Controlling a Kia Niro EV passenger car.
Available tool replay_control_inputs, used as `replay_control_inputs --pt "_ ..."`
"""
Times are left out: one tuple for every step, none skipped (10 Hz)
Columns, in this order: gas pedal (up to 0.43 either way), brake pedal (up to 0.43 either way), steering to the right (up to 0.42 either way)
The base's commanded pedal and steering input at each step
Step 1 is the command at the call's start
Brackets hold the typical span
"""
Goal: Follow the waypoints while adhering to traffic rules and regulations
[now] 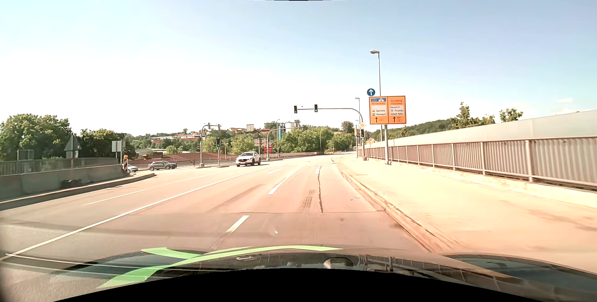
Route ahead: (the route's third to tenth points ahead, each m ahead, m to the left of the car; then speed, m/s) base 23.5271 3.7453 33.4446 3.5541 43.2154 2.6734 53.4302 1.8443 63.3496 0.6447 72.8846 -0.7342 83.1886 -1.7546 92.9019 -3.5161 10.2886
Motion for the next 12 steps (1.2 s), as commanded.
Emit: replay_control_inputs --pt "0.130 0.000 0.000" --pt "0.130 0.000 0.000" --pt "0.138 0.000 -0.001" --pt "0.130 0.000 0.000" --pt "0.130 0.000 0.000" --pt "0.130 0.000 0.002" --pt "0.150 0.000 0.002" --pt "0.150 0.000 0.001" --pt "0.150 0.000 0.002" --pt "0.150 0.000 0.002" --pt "0.150 0.000 0.002" --pt "0.150 0.000 0.002"
